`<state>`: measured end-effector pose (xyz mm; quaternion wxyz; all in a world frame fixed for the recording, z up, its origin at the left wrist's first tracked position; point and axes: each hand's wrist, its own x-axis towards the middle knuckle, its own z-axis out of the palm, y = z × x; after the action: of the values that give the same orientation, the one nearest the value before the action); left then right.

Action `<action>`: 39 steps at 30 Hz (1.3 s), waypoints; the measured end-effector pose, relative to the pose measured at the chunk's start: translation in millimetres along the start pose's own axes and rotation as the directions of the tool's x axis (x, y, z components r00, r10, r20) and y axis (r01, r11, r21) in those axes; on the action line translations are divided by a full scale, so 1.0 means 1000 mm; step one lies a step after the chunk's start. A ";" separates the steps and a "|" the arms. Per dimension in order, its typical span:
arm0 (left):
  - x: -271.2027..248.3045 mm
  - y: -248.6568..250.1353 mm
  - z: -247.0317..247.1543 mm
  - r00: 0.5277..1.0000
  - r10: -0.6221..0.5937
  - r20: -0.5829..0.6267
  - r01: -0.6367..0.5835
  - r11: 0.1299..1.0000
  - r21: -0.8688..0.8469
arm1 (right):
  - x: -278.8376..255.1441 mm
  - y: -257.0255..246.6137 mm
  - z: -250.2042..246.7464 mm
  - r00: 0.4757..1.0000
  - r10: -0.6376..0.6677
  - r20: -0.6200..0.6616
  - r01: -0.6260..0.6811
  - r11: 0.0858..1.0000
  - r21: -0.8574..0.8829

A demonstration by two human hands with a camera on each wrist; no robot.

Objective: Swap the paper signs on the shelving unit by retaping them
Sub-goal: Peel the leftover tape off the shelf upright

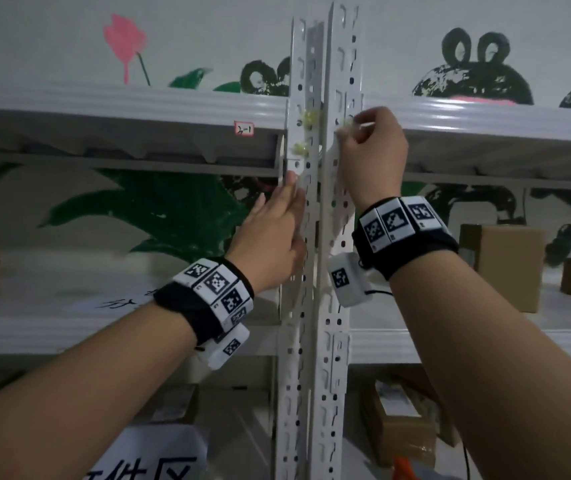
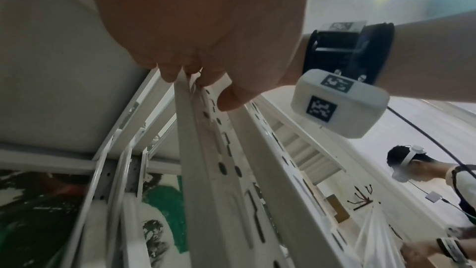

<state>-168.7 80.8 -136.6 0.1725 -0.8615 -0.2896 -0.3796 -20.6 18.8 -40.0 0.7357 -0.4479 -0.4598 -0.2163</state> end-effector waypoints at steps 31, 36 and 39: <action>0.074 -0.021 -0.034 0.891 -0.006 -0.455 -0.053 0.992 -0.118 | -0.056 0.033 -0.022 0.962 -0.236 0.139 0.238 0.971 0.006; 0.085 -0.024 -0.025 0.787 0.058 -0.614 -0.001 0.996 0.092 | -0.062 0.045 -0.018 0.957 -0.286 0.057 0.284 0.958 0.037; 0.088 -0.022 -0.021 0.760 0.019 -0.649 0.005 0.999 0.036 | -0.066 0.052 -0.011 0.962 -0.272 -0.010 0.272 0.958 0.086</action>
<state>-146.1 119.5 -54.4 0.2786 -0.6748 -0.2152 -0.6486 -8.6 29.3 -123.4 0.7171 -0.3483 -0.5268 -0.2948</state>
